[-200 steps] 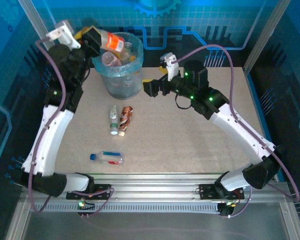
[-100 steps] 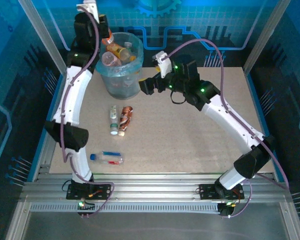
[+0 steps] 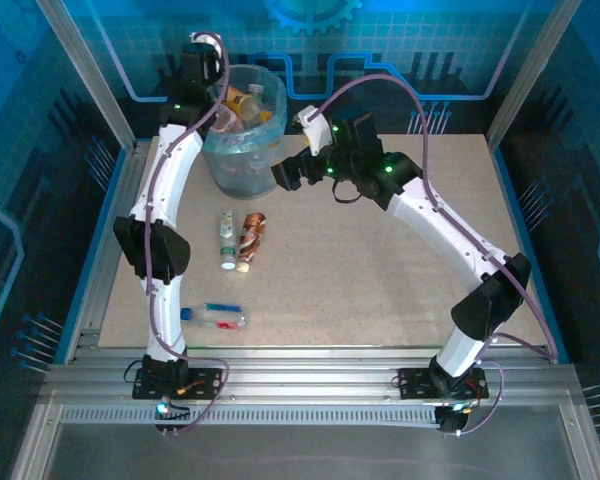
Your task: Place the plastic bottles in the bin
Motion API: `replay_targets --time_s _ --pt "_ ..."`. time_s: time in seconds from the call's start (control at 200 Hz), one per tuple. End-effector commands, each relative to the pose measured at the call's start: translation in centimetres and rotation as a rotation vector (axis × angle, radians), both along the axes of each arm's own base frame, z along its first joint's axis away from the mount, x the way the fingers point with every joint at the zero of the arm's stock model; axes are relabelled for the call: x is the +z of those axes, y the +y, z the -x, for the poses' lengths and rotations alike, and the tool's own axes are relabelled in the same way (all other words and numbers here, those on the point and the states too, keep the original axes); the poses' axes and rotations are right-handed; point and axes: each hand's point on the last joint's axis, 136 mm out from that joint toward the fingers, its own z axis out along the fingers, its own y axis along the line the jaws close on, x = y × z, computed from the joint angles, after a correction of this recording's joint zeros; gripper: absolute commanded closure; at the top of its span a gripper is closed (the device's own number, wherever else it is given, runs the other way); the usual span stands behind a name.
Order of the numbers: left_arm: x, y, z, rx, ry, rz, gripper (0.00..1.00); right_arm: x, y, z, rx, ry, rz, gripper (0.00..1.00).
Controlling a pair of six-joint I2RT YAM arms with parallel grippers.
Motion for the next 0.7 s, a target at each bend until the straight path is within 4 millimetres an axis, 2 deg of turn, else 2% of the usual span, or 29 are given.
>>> replay_targets --time_s 0.0,0.17,0.29,0.35,0.425,0.695 --pt "2.1 0.2 0.5 -0.017 -0.046 0.058 0.28 1.3 0.0 0.0 -0.003 0.002 -0.027 0.00" --pt "3.0 0.2 1.2 -0.037 -0.059 0.117 0.28 1.2 0.2 0.1 -0.004 0.017 -0.036 0.00" --pt "2.4 0.4 1.2 -0.044 -0.044 0.153 0.39 0.9 0.4 0.1 -0.005 0.028 -0.038 0.00" --pt "1.4 0.6 1.1 -0.038 -0.018 0.164 0.47 0.9 0.6 0.2 0.000 0.032 -0.041 0.00" --pt "0.1 0.7 0.9 -0.037 0.016 0.179 0.52 0.7 0.7 0.2 0.000 0.038 -0.042 0.00" --pt "-4.6 2.3 -0.7 -0.026 0.076 0.363 0.54 -0.3 0.9 0.6 0.009 0.060 -0.016 0.00"
